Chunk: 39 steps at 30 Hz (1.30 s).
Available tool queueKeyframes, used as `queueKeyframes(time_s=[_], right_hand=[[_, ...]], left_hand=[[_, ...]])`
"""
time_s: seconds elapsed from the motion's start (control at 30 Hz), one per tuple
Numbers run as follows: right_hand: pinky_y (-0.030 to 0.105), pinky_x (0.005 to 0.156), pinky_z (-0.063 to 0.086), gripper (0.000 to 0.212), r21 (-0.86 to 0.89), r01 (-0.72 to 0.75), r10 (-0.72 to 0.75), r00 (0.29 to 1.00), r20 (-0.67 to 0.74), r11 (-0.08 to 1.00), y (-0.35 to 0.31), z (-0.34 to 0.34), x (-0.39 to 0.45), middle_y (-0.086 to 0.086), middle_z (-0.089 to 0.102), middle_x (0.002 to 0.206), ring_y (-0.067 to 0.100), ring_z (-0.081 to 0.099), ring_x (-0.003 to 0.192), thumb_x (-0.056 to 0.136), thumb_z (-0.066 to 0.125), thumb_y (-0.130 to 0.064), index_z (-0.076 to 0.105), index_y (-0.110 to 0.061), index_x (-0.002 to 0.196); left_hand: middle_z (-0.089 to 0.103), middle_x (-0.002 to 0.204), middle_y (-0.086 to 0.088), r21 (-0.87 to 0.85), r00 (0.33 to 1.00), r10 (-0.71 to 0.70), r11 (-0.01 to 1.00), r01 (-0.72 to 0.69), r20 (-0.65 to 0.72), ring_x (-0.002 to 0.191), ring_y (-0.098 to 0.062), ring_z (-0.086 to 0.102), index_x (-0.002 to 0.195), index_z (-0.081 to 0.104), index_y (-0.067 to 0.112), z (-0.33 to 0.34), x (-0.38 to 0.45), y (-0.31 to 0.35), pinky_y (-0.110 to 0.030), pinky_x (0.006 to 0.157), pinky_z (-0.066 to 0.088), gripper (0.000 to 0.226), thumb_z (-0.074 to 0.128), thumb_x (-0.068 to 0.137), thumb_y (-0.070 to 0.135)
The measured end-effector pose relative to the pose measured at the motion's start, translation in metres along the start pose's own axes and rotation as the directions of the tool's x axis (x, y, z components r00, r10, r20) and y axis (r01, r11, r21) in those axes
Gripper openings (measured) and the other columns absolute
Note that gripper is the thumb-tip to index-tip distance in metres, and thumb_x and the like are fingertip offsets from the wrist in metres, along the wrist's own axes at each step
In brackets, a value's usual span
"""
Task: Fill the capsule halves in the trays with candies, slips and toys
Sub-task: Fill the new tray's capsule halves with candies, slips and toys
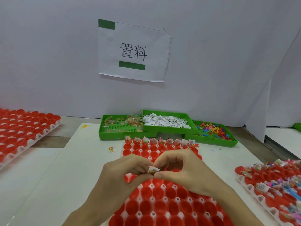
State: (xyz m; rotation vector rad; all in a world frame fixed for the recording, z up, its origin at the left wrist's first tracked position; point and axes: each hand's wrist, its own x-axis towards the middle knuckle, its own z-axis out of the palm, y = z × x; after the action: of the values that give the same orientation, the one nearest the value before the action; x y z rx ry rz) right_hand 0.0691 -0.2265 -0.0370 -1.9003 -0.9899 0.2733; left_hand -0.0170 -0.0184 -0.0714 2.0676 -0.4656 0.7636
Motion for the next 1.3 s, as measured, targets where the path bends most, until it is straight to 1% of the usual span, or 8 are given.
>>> queueKeyframes(time_s=[0.27,0.37,0.53,0.77,0.9,1.1,1.2,1.3], right_hand=[[0.025,0.076,0.059,0.008,-0.144,0.013,-0.004,0.998,0.061,0.989,-0.009,0.001,0.035,-0.005,0.078,0.087,0.012,0.076,0.082,0.088,0.081,-0.030,0.078,-0.025,0.094],[0.033,0.082,0.062,0.010,-0.149,-0.037,0.032,0.999,-0.036,0.988,-0.005,0.000,0.062,-0.004,0.079,0.086,0.011,0.076,0.083,0.085,0.083,-0.027,0.079,-0.022,0.093],[0.031,0.081,0.062,0.011,-0.212,-0.144,0.118,0.985,-0.127,0.967,0.009,0.016,0.106,-0.005,0.079,0.080,0.008,0.075,0.077,0.081,0.086,-0.027,0.081,-0.021,0.088],[0.012,0.064,0.049,0.009,-0.451,-0.191,0.194,0.980,-0.040,0.872,0.019,0.046,0.139,-0.006,0.076,0.080,0.000,0.065,0.070,0.082,0.084,-0.027,0.082,-0.019,0.085],[0.019,0.066,0.053,0.013,-0.450,-0.256,0.259,0.964,-0.055,0.856,0.016,0.050,0.146,-0.006,0.071,0.074,0.007,0.067,0.072,0.078,0.088,-0.025,0.081,-0.016,0.084],[0.003,0.047,0.036,0.012,-0.443,-0.268,0.224,0.963,-0.150,0.856,0.022,0.063,0.141,-0.011,0.063,0.068,-0.008,0.051,0.059,0.083,0.084,-0.022,0.080,-0.011,0.085],[0.000,0.053,0.039,0.011,-0.487,-0.223,0.168,0.974,-0.154,0.844,0.022,0.068,0.135,0.003,0.074,0.087,-0.007,0.055,0.079,0.085,0.081,-0.016,0.080,-0.007,0.091],[0.017,0.064,0.052,0.014,-0.560,-0.205,0.168,0.979,-0.117,0.803,0.015,0.065,0.135,0.002,0.073,0.086,0.007,0.062,0.079,0.084,0.083,-0.018,0.079,-0.011,0.096]], left_hand=[[0.073,0.086,0.013,-0.109,0.984,-0.151,0.984,0.141,-0.090,0.079,-0.010,0.074,0.093,0.071,0.027,-0.008,0.002,-0.019,-0.017,0.073,0.058,0.020,0.084,0.080,0.033],[0.069,0.080,0.014,0.137,0.968,-0.182,0.969,0.206,-0.170,0.072,-0.008,0.067,0.085,0.072,0.026,-0.017,0.002,-0.040,-0.020,0.067,0.053,0.024,0.064,0.092,0.047],[0.072,0.079,0.015,0.399,0.996,-0.071,0.916,0.041,0.061,0.076,-0.006,0.061,0.083,0.079,0.021,-0.025,-0.005,-0.069,-0.029,0.080,0.055,0.051,0.045,0.104,0.053],[0.073,0.084,0.013,0.528,0.959,-0.165,0.849,0.018,0.232,0.085,-0.006,0.057,0.089,0.077,0.022,-0.025,-0.003,-0.067,-0.027,0.081,0.049,0.073,0.021,0.102,0.066],[0.069,0.077,0.011,0.536,0.957,-0.147,0.844,-0.011,0.251,0.081,-0.007,0.054,0.083,0.074,0.019,-0.026,-0.002,-0.067,-0.028,0.078,0.049,0.067,0.026,0.103,0.062],[0.066,0.072,0.011,0.517,0.961,-0.127,0.856,-0.019,0.246,0.076,-0.008,0.052,0.078,0.071,0.019,-0.026,-0.002,-0.068,-0.029,0.074,0.049,0.061,0.032,0.104,0.059],[0.070,0.077,0.011,0.514,0.958,-0.146,0.858,-0.002,0.248,0.080,-0.008,0.055,0.083,0.075,0.019,-0.026,-0.001,-0.068,-0.029,0.077,0.050,0.066,0.028,0.102,0.061],[0.072,0.081,0.011,0.514,0.957,-0.153,0.858,0.005,0.245,0.082,-0.009,0.057,0.089,0.078,0.020,-0.026,-0.001,-0.067,-0.029,0.079,0.049,0.065,0.029,0.102,0.061]])
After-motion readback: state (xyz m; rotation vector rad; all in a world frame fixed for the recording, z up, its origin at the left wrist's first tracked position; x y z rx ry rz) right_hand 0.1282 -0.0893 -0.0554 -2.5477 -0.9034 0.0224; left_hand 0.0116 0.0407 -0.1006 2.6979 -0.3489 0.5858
